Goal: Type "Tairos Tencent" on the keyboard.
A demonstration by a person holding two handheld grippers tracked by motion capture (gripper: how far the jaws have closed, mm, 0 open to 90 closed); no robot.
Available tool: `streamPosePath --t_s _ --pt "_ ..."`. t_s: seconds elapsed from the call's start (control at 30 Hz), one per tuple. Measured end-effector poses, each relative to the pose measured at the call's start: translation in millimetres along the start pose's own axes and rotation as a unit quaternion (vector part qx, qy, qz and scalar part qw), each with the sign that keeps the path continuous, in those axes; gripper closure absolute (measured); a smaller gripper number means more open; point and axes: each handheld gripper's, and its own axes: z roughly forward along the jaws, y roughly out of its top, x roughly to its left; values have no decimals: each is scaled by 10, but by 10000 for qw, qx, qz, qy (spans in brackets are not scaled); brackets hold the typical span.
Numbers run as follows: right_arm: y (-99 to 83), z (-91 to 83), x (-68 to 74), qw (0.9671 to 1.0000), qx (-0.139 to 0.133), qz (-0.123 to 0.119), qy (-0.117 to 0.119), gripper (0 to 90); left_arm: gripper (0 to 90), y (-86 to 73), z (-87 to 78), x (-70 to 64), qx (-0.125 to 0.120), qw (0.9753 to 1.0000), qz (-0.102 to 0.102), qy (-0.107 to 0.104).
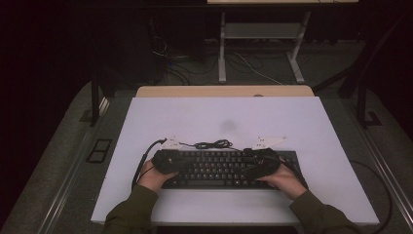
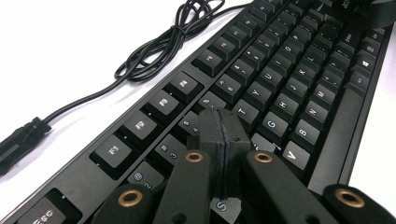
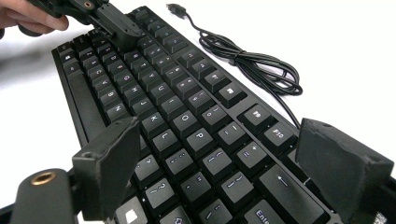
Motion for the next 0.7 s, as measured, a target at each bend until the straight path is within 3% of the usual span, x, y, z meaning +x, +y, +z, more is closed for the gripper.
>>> streamPosePath --t_s 0.7 --pt "4 3 -4 10000 6 2 28 138 890 2 -13 -11 9 10000 53 36"
